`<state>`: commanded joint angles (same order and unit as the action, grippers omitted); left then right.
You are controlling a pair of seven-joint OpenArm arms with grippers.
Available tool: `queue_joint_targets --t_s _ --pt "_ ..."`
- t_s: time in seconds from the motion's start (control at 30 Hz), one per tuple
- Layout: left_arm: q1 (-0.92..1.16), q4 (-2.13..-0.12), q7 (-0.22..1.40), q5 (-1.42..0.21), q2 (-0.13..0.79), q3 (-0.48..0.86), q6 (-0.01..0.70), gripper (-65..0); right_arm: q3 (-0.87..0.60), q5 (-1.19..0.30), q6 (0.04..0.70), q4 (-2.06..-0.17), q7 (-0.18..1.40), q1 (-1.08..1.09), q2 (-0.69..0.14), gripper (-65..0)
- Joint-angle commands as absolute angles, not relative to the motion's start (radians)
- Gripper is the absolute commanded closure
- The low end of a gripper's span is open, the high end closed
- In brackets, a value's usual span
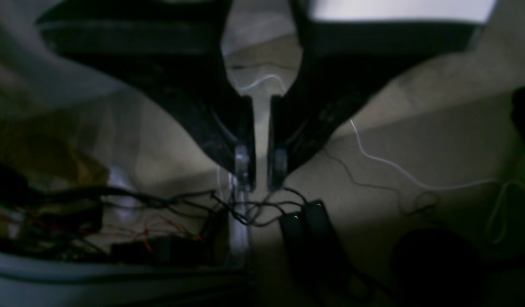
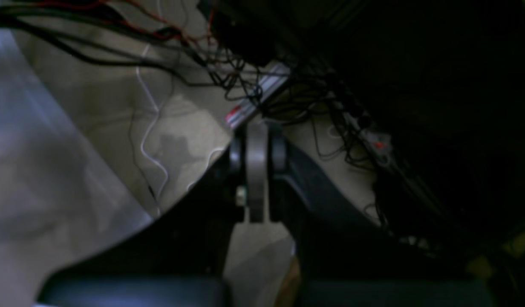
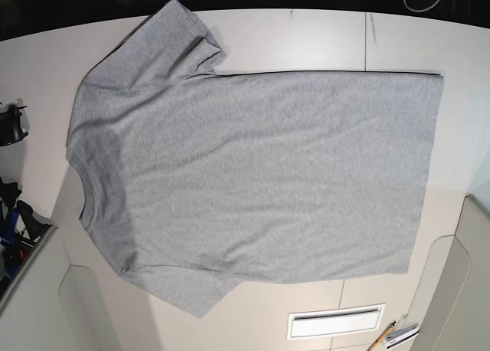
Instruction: Fold the T-shirt properly
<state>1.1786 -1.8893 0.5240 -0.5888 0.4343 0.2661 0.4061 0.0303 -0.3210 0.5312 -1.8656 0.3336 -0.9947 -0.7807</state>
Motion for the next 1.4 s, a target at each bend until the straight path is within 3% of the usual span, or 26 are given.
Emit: queue_joint_targets --t_s 0.1,0.27,0.37,0.47,0.53,0.63,0.7,0.8,0.93,1.03,1.4 --pt "1.180 -1.964 0.605 -0.588 0.434 0.333 0.350 -5.6 -0.063 -0.437 0.531 -1.927 0.409 -0.995 -0.776 -1.0" --pt "1.178 -2.041 0.656 -0.587 0.429 0.429 0.352 -6.7 -0.242 -0.596 0.527 -2.018 0.537 -0.986 -0.668 -1.1" --pt "1.177 -2.054 0.659 -0.588 0.430 0.466 0.353 -18.1 -0.344 -0.719 0.527 -2.036 0.651 -0.959 -0.594 -1.1" --pt "1.161 -2.054 0.660 -0.587 0.430 0.477 0.362 -29.4 -0.419 -0.733 0.511 -2.033 0.693 -0.899 -0.517 -1.7" --pt "1.149 -2.054 0.664 -0.588 0.430 0.477 0.363 -30.2 -0.433 -0.723 0.466 -2.033 0.708 -0.866 -0.491 -7.3" --pt "1.128 -2.054 0.667 -0.588 0.430 0.477 0.363 -30.2 -0.432 -0.687 0.396 -2.025 0.716 -0.833 -0.474 -25.0" --pt "1.118 -2.054 0.666 -0.588 0.430 0.477 0.363 -30.2 -0.432 -0.669 0.351 -2.004 0.718 -0.811 -0.463 -31.6" --pt "1.094 -2.054 0.677 -0.587 0.430 0.477 0.363 -31.2 -0.432 -0.674 0.340 -1.943 0.765 -0.751 -0.417 -31.7" --pt "1.049 -2.054 0.731 -0.588 0.430 0.477 0.363 -39.2 -0.432 -0.711 0.365 -1.857 0.789 -0.689 -0.359 -31.7" --pt "1.028 -2.054 0.739 -0.588 0.430 0.477 0.363 -39.2 -0.432 -0.749 0.402 -1.816 0.810 -0.655 -0.315 -31.7" --pt "0.915 -2.042 0.754 -0.587 0.435 0.485 0.364 -39.2 -0.358 -0.767 0.426 -1.770 0.811 -0.637 -0.233 -31.7"
